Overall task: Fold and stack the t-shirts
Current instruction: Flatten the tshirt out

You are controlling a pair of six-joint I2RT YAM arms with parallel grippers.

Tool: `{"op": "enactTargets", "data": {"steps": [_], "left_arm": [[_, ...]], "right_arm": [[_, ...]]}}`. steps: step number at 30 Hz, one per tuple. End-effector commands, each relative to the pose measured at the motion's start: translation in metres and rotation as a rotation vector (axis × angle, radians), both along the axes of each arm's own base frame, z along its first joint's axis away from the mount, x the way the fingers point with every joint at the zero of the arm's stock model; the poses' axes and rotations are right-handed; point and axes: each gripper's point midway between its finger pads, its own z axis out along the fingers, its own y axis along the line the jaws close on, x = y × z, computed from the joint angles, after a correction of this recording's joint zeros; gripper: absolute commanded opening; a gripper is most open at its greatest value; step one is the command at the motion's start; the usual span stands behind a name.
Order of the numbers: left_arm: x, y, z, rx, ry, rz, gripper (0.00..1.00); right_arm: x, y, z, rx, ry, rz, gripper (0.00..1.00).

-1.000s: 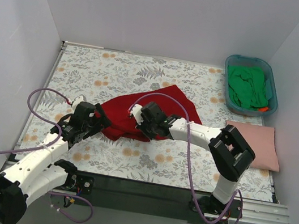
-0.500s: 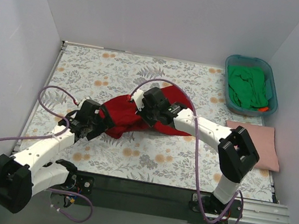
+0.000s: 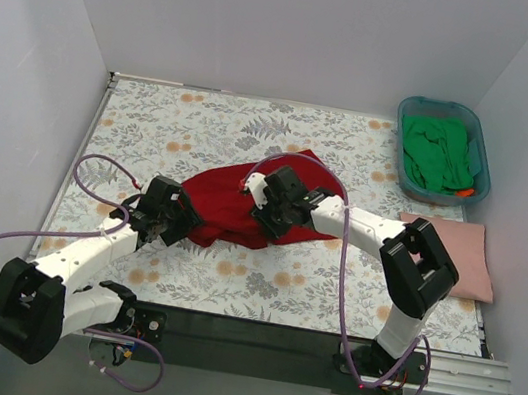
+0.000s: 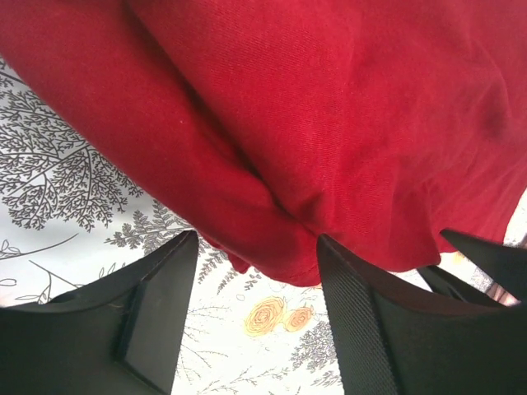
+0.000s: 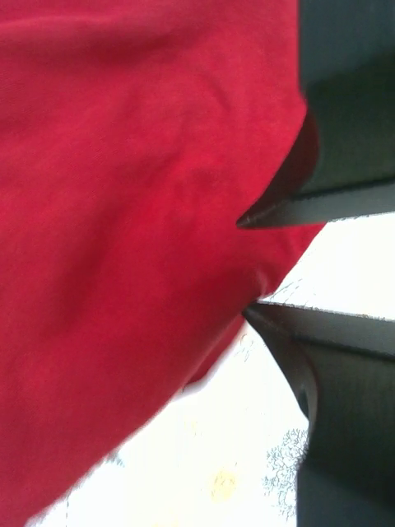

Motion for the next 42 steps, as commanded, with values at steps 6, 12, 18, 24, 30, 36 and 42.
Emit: {"op": "enactTargets", "data": {"steps": [6, 12, 18, 24, 30, 36, 42], "left_arm": [[0.002, 0.001, -0.001, -0.009, -0.014, 0.015, 0.55], [0.002, 0.0, 0.0, -0.012, -0.017, 0.006, 0.55], [0.001, -0.001, 0.007, -0.013, -0.039, -0.009, 0.59], [-0.001, -0.005, 0.015, -0.026, -0.041, -0.041, 0.62], [-0.007, -0.015, 0.016, -0.056, -0.018, -0.106, 0.65], [0.004, -0.009, 0.01, -0.03, -0.013, -0.047, 0.66], [0.028, -0.014, 0.001, -0.018, -0.011, -0.021, 0.65]], "right_arm": [[-0.005, -0.021, -0.006, -0.011, 0.018, -0.022, 0.61], [-0.003, -0.026, -0.021, -0.018, 0.037, -0.043, 0.6], [0.01, -0.016, -0.021, 0.01, 0.02, -0.072, 0.28], [0.07, -0.012, 0.053, 0.154, -0.106, -0.249, 0.01], [0.142, -0.045, 0.123, 0.323, -0.182, -0.527, 0.01], [0.162, -0.049, 0.132, 0.346, -0.201, -0.537, 0.01], [0.16, -0.052, 0.127, 0.353, -0.174, -0.527, 0.01]]}}
